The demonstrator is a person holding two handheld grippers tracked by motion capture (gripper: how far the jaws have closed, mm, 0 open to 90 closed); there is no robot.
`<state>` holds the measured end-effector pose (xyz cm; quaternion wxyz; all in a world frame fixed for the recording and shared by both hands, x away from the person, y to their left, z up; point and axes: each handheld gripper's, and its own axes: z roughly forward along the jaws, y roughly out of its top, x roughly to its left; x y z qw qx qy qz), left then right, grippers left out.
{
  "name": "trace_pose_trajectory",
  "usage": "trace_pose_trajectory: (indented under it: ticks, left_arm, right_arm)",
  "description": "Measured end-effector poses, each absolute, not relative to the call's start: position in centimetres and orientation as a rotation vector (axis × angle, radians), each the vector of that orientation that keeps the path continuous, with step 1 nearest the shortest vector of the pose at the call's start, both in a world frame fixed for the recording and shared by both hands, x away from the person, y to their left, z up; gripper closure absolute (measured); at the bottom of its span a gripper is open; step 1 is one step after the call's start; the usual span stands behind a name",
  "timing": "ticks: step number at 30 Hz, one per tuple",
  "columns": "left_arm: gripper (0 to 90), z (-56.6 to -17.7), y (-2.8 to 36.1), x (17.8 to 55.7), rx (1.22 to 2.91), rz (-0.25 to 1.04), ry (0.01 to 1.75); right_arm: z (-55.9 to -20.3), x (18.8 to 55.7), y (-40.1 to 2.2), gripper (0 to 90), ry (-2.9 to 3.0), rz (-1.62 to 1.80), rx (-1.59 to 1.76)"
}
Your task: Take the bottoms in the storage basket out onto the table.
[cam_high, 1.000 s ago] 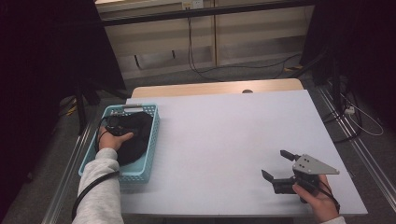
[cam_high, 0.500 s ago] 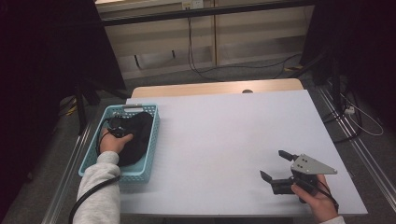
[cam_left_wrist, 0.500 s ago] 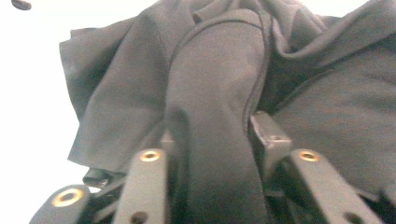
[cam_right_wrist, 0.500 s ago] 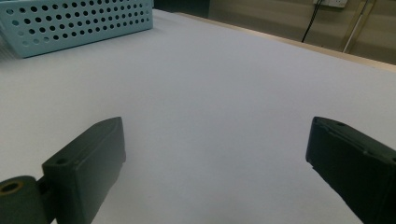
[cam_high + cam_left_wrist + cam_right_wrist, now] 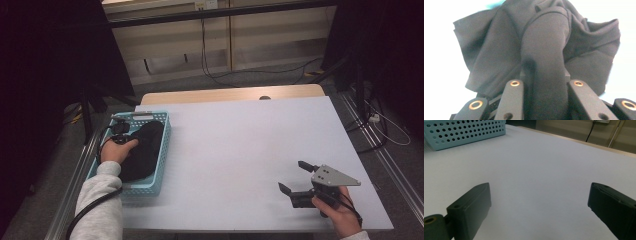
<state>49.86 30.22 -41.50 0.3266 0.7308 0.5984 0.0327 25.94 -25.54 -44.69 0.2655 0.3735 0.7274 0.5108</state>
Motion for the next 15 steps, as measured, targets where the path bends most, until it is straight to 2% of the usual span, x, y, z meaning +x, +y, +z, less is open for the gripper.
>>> trace_pose_trajectory:
  ticks: [2,6,15]
  left_arm:
    - [75.3,-39.9,30.6,49.7,1.891,0.035,1.571]
    - [75.4,-38.2,30.8,49.6,1.879,0.02,1.548]
    - [75.6,-33.1,30.7,49.2,1.827,0.039,1.493]
  right_arm:
    - [-44.7,25.9,-25.5,4.0,1.963,1.382,1.01]
    - [-44.7,25.9,-25.6,4.0,1.961,1.381,1.014]
    - [-44.7,25.9,-25.6,3.9,1.961,1.379,1.014]
